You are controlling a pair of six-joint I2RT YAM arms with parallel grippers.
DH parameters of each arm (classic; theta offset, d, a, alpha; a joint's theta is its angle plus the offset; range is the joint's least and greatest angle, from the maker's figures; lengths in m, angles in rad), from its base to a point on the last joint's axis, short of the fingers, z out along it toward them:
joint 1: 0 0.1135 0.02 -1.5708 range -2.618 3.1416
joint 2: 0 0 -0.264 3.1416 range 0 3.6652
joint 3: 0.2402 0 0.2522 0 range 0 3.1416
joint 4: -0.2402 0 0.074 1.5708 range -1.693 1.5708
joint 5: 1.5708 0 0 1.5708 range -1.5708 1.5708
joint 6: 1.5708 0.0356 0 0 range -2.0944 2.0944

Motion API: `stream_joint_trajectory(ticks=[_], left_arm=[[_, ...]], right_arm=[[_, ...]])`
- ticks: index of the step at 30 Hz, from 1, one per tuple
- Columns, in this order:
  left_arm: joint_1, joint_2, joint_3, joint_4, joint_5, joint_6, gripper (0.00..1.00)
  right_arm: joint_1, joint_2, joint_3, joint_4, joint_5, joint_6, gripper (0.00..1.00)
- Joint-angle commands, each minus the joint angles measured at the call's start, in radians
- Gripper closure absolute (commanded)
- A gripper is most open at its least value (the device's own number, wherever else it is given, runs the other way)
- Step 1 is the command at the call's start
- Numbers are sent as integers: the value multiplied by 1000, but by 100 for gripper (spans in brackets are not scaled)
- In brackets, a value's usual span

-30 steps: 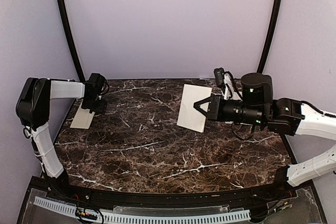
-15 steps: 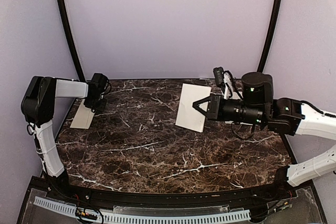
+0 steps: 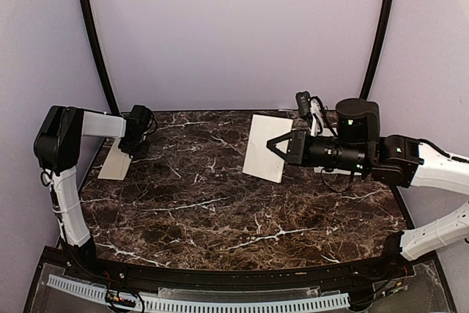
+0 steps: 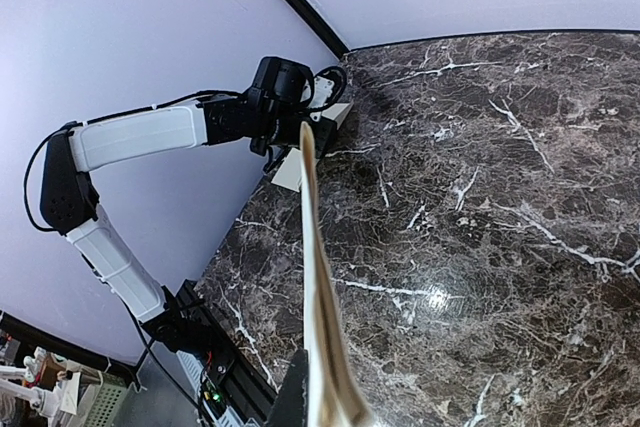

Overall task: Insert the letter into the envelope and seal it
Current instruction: Move the envelope to the center of the board.

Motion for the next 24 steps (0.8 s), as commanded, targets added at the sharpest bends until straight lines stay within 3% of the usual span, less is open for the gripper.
stream_joint_trajectory(ticks=[1, 14, 20, 24], left_arm=[[6, 12, 37, 11, -21, 13, 67], [6, 16, 65, -40, -35, -3, 99], [5, -44, 67, -112, -8, -49, 100], [3, -134, 58, -209, 97, -128, 100]], right_arm=[[-7, -1, 27, 43, -4, -5, 100], [-11, 20, 44, 51, -10, -14, 100], [-14, 20, 44, 49, -12, -21, 100], [-16, 12, 40, 48, -11, -29, 100]])
